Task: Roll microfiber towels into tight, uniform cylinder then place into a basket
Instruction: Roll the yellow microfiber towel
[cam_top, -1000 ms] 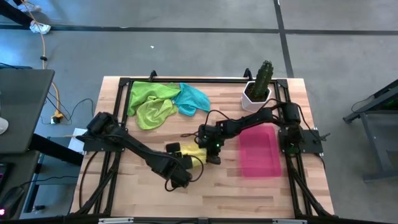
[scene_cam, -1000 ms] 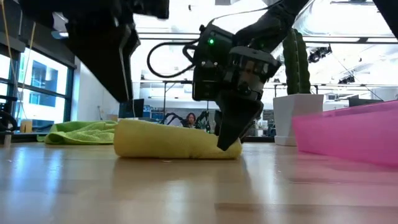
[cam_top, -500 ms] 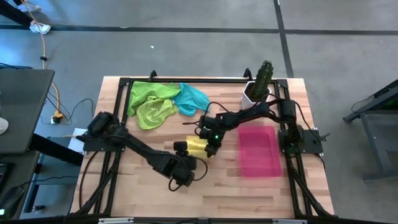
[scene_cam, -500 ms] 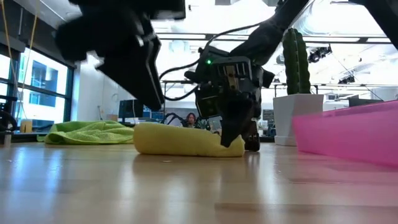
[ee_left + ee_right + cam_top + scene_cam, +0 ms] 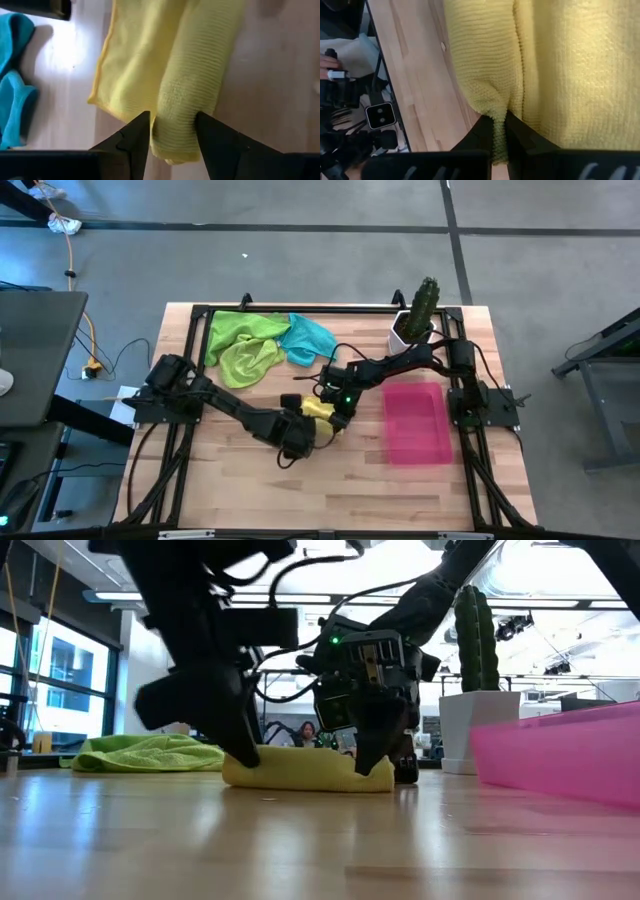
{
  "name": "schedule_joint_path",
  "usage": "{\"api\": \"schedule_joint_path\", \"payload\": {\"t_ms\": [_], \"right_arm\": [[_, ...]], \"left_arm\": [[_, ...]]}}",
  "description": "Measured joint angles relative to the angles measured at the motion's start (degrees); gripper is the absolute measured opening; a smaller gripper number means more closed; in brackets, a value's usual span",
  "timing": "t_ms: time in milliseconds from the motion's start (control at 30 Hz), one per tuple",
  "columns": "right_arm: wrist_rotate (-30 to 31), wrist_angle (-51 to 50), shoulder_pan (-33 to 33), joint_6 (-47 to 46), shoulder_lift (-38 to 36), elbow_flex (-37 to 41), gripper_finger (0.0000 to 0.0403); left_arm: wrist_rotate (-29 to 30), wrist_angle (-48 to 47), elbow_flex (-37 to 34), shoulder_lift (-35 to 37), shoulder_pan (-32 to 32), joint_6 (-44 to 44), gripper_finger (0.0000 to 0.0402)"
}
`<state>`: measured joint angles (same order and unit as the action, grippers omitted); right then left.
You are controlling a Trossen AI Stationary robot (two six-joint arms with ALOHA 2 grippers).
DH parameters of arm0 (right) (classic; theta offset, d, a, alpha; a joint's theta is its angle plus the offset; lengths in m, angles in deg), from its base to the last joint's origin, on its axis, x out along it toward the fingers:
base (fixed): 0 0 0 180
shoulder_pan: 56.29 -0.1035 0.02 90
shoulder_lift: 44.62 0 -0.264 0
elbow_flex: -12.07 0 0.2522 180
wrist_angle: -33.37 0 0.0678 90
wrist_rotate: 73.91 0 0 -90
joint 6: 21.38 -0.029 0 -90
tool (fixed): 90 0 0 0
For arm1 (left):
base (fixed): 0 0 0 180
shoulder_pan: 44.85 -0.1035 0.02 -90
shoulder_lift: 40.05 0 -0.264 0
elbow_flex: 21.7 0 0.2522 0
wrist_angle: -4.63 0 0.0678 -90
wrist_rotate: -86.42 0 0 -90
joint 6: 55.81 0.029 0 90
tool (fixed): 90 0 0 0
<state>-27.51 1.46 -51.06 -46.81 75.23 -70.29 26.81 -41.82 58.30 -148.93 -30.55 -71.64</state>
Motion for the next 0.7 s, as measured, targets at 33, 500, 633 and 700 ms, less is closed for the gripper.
{"api": "schedule_joint_path", "payload": {"t_ms": [33,500,633,700], "right_arm": [[0.0,0.0,0.0,0.0,0.0,0.0,0.0005],[-0.1,0.7,-0.1,5.2,0.0,0.0,0.0005],[0.0,0.8,-0.4,11.1,-0.3,0.1,0.0017],[0.0,0.9,-0.6,14.9,-0.8,0.1,0.0036]], "left_arm": [[-0.3,0.1,0.0,0.0,-0.5,0.2,0.0145],[-34.8,4.7,0.1,0.0,-4.7,4.0,0.0049],[-35.6,4.5,0.1,0.0,-4.6,1.8,0.0018],[-35.9,4.3,0.1,0.0,-4.6,0.8,0.0008]]}}
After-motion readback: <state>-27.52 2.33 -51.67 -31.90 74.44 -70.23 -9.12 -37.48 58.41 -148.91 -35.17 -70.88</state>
